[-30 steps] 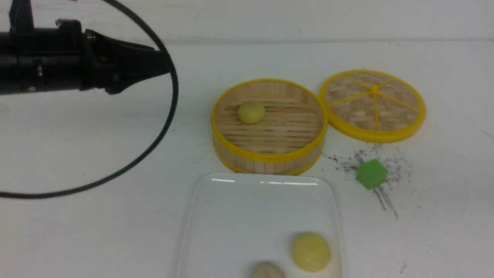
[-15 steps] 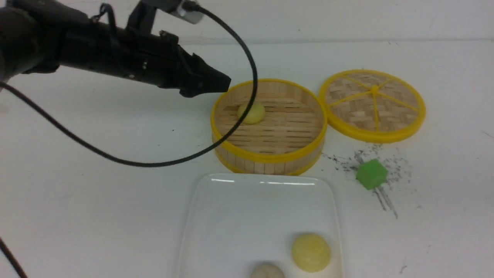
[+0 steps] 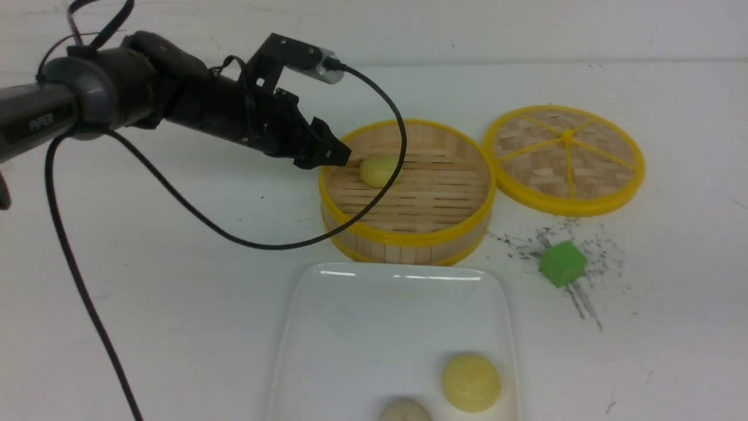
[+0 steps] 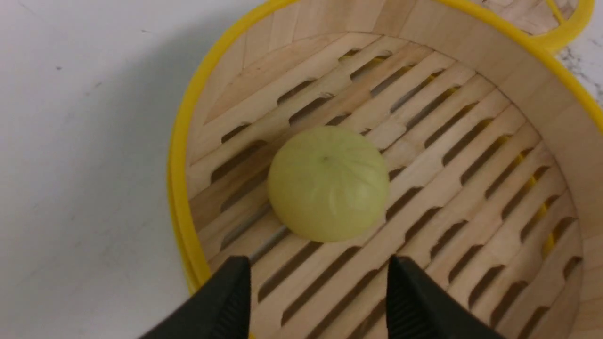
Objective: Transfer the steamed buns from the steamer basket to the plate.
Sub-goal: Use the left arm to grab the steamed stuffed bun that is closest to it
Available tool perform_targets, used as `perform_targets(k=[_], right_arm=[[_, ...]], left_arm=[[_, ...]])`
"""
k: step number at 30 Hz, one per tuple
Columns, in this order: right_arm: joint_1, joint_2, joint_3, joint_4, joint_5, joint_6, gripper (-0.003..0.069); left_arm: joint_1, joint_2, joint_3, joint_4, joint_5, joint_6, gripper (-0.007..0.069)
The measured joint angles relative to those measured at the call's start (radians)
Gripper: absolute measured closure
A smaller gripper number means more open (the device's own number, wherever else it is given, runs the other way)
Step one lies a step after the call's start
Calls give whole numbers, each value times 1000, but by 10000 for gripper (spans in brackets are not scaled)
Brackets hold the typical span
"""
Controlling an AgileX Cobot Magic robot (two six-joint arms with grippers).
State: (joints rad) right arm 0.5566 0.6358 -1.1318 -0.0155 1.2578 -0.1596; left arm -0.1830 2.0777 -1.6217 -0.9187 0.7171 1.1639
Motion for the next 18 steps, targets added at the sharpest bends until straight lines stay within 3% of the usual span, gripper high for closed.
perform_targets(k=[8, 18], right_arm=[[0, 0, 0, 0, 0, -4, 147], [0, 0, 0, -1, 0, -11, 147]], left_arm=[[-47, 54, -110, 81, 10, -6, 216], [-116, 72, -207, 348, -31, -141, 216]])
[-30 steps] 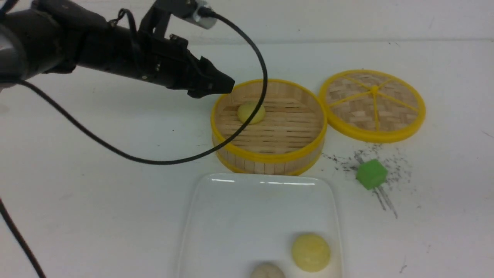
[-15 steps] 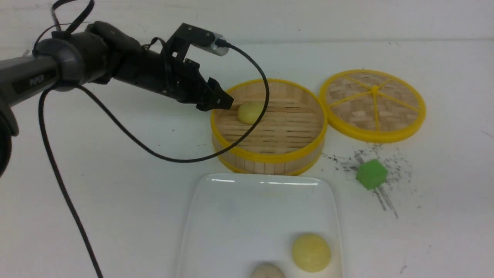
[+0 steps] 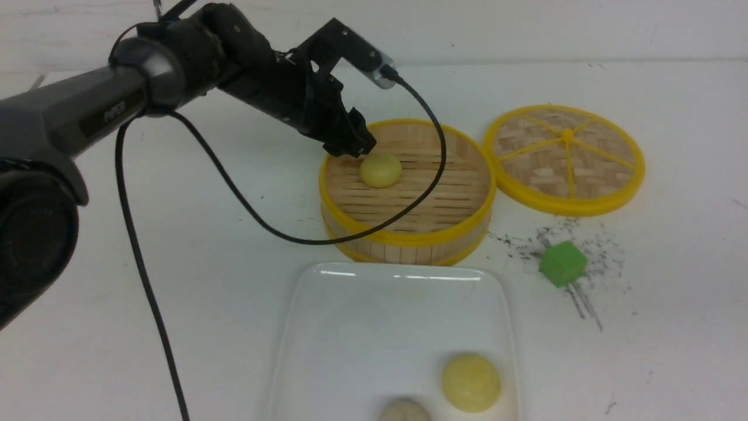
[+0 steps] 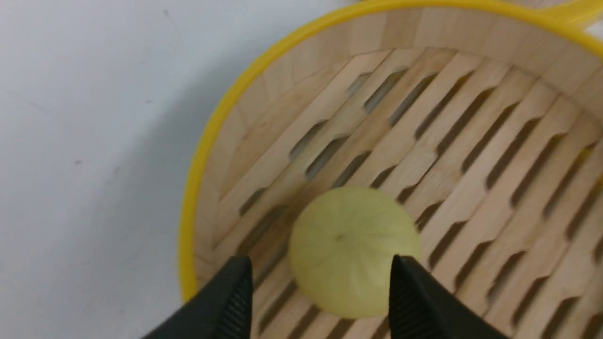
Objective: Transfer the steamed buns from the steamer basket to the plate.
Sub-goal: Use the left arm to grab the steamed stuffed bun that is closest to it
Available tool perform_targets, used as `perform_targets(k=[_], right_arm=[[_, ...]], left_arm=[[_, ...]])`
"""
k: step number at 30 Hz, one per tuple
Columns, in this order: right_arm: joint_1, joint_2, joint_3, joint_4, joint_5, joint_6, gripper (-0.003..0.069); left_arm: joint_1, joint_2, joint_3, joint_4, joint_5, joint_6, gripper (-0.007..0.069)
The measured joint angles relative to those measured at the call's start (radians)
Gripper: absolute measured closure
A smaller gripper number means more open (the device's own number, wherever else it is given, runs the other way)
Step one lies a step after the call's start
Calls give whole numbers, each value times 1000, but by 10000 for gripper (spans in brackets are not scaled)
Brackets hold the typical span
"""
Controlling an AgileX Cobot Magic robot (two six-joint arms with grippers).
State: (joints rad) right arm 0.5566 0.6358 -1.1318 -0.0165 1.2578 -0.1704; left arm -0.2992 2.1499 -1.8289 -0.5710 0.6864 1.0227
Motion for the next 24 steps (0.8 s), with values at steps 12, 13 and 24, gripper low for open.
perform_targets(k=[12, 13, 24], right_arm=[[0, -1, 0, 0, 0, -3, 147], [0, -1, 0, -1, 0, -3, 147], [0, -1, 0, -2, 0, -4, 147]], left_arm=[[-21, 61, -1, 6, -17, 16, 232], [-28, 61, -1, 3, -22, 26, 236], [-76, 101, -2, -12, -128, 60, 309]])
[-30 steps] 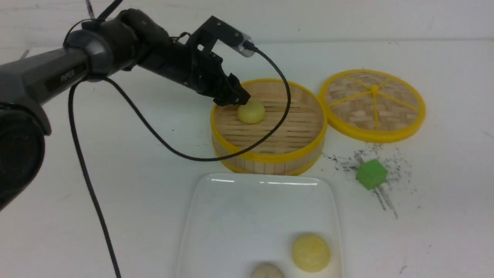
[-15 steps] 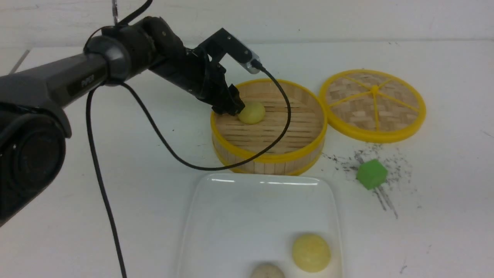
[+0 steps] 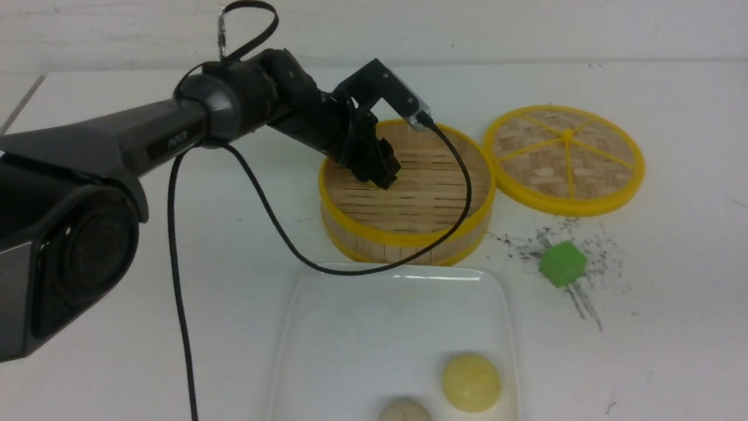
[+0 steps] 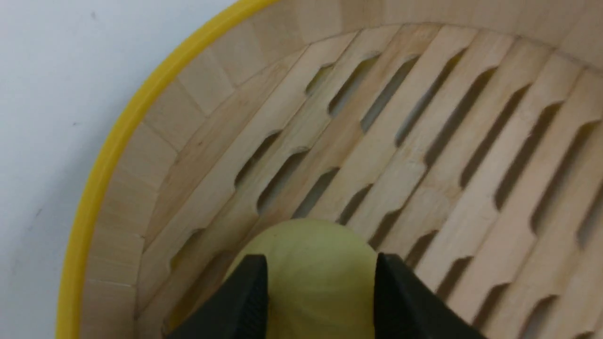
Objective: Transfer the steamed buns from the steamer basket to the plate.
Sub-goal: Use the left arm to grab the steamed stuffed bun that is closest to it, then use the left arm to put the steamed stuffed bun into the plate
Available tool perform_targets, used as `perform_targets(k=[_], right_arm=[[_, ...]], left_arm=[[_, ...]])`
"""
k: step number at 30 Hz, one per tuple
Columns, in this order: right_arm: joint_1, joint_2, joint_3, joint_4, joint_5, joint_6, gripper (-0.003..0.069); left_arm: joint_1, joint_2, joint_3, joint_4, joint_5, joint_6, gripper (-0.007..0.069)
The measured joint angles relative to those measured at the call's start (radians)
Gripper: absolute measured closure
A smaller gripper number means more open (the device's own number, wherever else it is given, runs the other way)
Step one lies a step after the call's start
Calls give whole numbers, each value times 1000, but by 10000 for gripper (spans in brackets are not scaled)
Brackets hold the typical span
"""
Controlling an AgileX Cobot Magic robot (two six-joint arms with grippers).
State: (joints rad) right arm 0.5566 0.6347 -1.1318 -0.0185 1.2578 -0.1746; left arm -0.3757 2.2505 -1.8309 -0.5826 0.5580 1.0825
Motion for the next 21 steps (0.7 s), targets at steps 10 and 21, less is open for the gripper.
perform_targets(k=[10, 21], right_arm=[[0, 0, 0, -1, 0, -8, 147], [0, 0, 0, -1, 0, -10, 147]], left_arm=[[1, -1, -5, 6, -19, -26, 601], [15, -277, -3, 109, 71, -266, 602]])
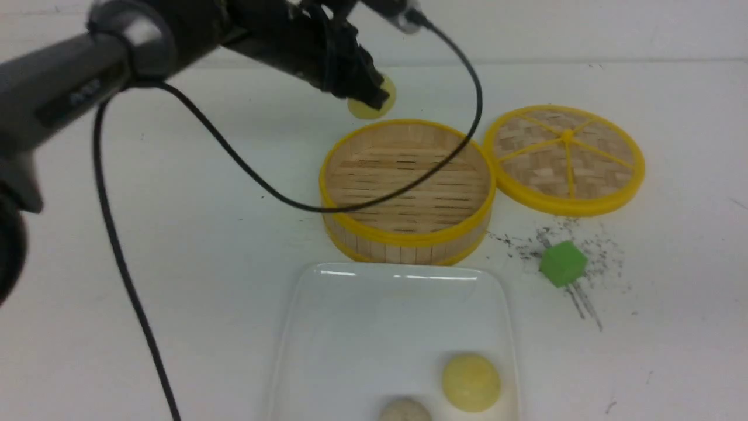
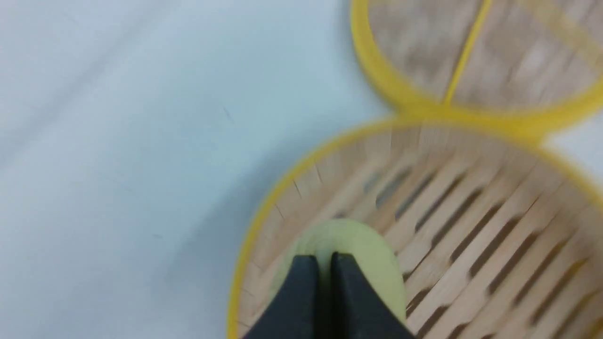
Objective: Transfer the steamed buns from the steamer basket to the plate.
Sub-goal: Use the left arm to put the steamed stuffed bun into the plate
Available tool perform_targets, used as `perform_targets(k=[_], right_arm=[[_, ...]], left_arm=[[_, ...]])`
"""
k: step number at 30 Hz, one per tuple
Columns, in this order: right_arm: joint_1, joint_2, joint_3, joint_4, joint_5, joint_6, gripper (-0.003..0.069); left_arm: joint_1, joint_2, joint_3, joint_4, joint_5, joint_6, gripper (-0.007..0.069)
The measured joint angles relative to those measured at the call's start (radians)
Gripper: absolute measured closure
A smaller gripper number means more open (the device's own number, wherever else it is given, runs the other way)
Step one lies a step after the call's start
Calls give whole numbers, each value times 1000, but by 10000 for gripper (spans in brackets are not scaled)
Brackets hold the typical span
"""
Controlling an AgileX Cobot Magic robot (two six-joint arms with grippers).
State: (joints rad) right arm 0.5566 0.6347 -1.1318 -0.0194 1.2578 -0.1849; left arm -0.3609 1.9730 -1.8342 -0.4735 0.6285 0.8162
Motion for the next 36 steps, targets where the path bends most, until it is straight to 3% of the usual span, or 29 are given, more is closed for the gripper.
perform_targets(k=[2, 4, 7, 13, 15, 19, 25, 29, 36], right_arm=[[0, 0, 0, 0, 0, 0, 147], [0, 0, 0, 1, 0, 0, 147], [0, 0, 0, 3, 0, 0, 147], [0, 0, 0, 3, 0, 0, 147], [0, 0, 0, 3, 0, -1, 147], [0, -1, 9, 3, 0, -5, 147], [0, -1, 88, 5, 0, -8, 147], [0, -1, 171, 28, 0, -8, 147], [0, -1, 209, 50, 0, -10, 147]], left_arm=[[29, -111, 0, 11, 86, -124, 602], [43, -147, 0, 16, 136, -169, 602], [88, -275, 0, 46, 332, -277, 601], [89, -385, 4, 83, 590, -455, 601], [88, -415, 28, 82, 610, -501, 601], [64, -483, 166, 74, 610, -542, 601], [-79, -573, 461, 64, 583, -547, 601], [-197, -618, 704, 63, 444, -569, 601], [-223, -624, 1008, 118, 172, -583, 601]])
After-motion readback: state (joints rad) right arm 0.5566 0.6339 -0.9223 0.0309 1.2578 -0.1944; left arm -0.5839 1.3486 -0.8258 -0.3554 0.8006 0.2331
